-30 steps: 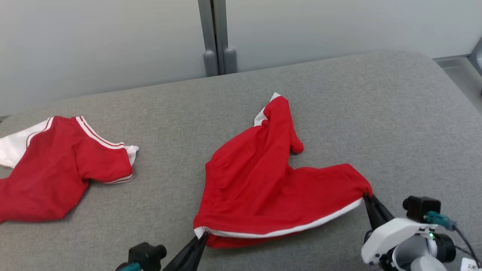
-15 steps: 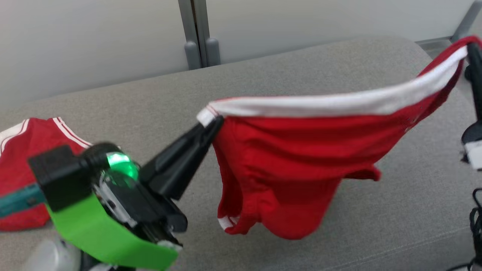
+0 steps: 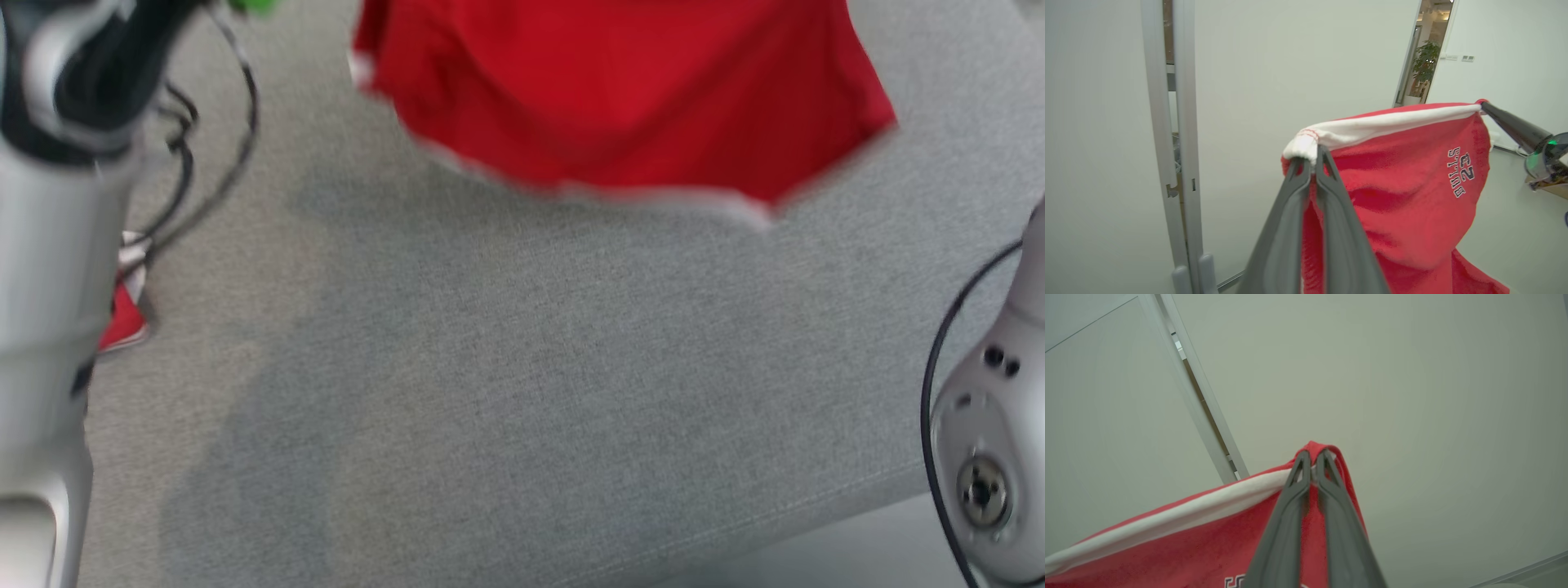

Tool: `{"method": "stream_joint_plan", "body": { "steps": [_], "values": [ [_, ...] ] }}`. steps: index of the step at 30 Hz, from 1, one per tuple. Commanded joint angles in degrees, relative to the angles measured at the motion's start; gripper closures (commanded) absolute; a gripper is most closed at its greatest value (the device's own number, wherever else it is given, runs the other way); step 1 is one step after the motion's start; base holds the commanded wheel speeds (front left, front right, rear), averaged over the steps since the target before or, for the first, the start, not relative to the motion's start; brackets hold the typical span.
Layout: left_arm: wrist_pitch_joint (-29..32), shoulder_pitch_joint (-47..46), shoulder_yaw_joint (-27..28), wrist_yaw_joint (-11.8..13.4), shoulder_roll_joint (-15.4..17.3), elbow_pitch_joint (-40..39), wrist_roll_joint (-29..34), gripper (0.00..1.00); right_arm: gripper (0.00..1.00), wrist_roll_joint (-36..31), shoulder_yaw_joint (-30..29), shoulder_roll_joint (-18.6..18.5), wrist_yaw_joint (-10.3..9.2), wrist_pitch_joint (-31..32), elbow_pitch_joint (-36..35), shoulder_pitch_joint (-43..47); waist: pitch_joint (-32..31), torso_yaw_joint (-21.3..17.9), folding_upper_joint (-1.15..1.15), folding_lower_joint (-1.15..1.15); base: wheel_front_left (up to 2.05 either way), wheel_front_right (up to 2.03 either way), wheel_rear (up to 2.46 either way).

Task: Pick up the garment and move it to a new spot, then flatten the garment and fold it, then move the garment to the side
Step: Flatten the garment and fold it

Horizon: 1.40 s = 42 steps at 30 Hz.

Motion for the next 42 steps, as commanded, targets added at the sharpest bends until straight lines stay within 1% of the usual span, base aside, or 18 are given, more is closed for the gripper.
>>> {"method": "stream_joint_plan", "body": {
  "steps": [1,3,5,8,10,13,16,18,20,24,27,30,31,32,35,38,42],
  "values": [
    [-3.3,-4.1,0.4,-0.6,-0.9,4.7,2.1,1.0,1.0,-1.4,-0.5,0.1,0.0,-3.4,4.0,-4.1,12.0,-3.5,0.0,-0.01,0.0,0.0,0.0],
    [-7.9,-8.3,0.8,-1.4,-2.0,10.2,4.1,1.0,1.0,-0.8,0.1,0.2,0.0,-7.5,9.4,-8.5,13.6,-3.9,0.0,-0.01,0.0,0.0,0.0],
    [-13.5,-12.2,1.0,-2.4,-2.5,16.0,6.5,1.0,1.0,0.4,1.8,0.2,0.0,-12.4,15.1,-12.4,15.3,-4.6,0.0,-0.01,0.0,0.0,0.0],
    [-20.1,-14.2,0.0,-3.6,-2.6,22.4,8.3,1.0,1.0,2.8,5.3,0.3,-0.01,-17.9,20.1,-13.1,16.4,-5.2,0.0,-0.01,0.0,0.0,0.0],
    [-24.1,-12.9,-1.2,-4.3,-2.1,25.9,9.3,1.0,1.0,4.0,7.8,0.1,-0.01,-20.9,22.6,-10.5,16.0,-5.5,0.0,-0.01,0.0,0.0,0.0],
    [-28.8,-7.9,-4.0,-4.7,-0.7,29.7,9.4,1.0,1.0,5.2,11.8,0.1,-0.02,-24.0,24.4,-4.5,15.1,-5.7,0.0,-0.01,0.0,0.0,0.0],
    [-32.0,-0.6,-7.5,-4.8,0.8,30.8,8.1,1.0,1.0,5.7,14.5,0.1,-0.02,-26.2,24.6,4.2,13.3,-5.5,0.0,-0.01,0.0,0.0,0.0],
    [-33.5,5.4,-10.0,-4.8,1.9,29.9,7.2,1.0,1.0,5.8,16.1,-0.1,-0.02,-27.0,24.0,10.7,11.8,-5.2,0.0,-0.01,0.0,0.0,0.0],
    [-34.5,11.9,-12.2,-4.8,3.0,28.4,6.4,1.0,1.0,6.5,16.8,-0.8,-0.02,-27.7,22.9,17.1,10.1,-4.8,0.0,-0.01,0.0,0.0,0.0],
    [-35.3,26.1,-13.7,-4.7,3.5,24.0,4.6,1.0,1.0,8.1,17.0,-3.0,-0.04,-28.2,19.0,30.8,4.6,-3.1,0.0,-0.01,0.0,0.0,0.0],
    [-35.3,38.6,-13.7,-4.5,2.5,19.4,2.8,1.0,1.0,8.9,15.6,-5.0,-0.06,-27.4,14.7,42.0,-1.0,-1.5,0.0,-0.01,0.0,0.0,0.0],
    [-35.3,50.2,-12.6,-3.3,1.4,14.7,0.1,1.0,1.0,9.6,13.2,-6.1,-0.11,-25.0,9.6,52.7,-6.3,-0.1,0.0,-0.01,0.0,0.0,0.0],
    [-35.3,54.1,-11.9,-2.5,1.3,12.8,-0.9,1.0,1.0,9.8,12.3,-6.3,-0.11,-23.7,7.3,56.7,-8.3,0.2,0.0,-0.01,0.0,0.0,0.0],
    [-35.4,56.9,-11.3,-1.8,1.2,11.2,-1.8,1.0,1.0,9.8,11.6,-6.3,-0.11,-22.7,5.3,59.7,-9.5,0.5,0.0,-0.01,0.0,0.0,0.0],
    [-35.5,64.8,-9.4,0.7,1.6,5.2,-3.2,1.0,1.0,10.1,8.5,-4.5,-0.12,-19.0,-2.0,69.4,-12.9,1.4,0.0,-0.01,0.0,0.0,0.0],
    [-35.6,70.6,-9.5,2.6,1.7,-0.2,-4.1,1.0,1.0,9.6,6.3,-3.1,-0.12,-15.5,-8.9,76.8,-14.3,2.2,0.0,-0.01,0.0,0.0,0.0],
    [-34.4,75.1,-10.7,3.6,1.4,-5.0,-5.7,1.0,1.0,8.9,3.6,-1.6,-0.11,-12.1,-14.9,80.6,-15.1,2.5,0.0,-0.01,0.0,0.0,0.0]
  ]
}}
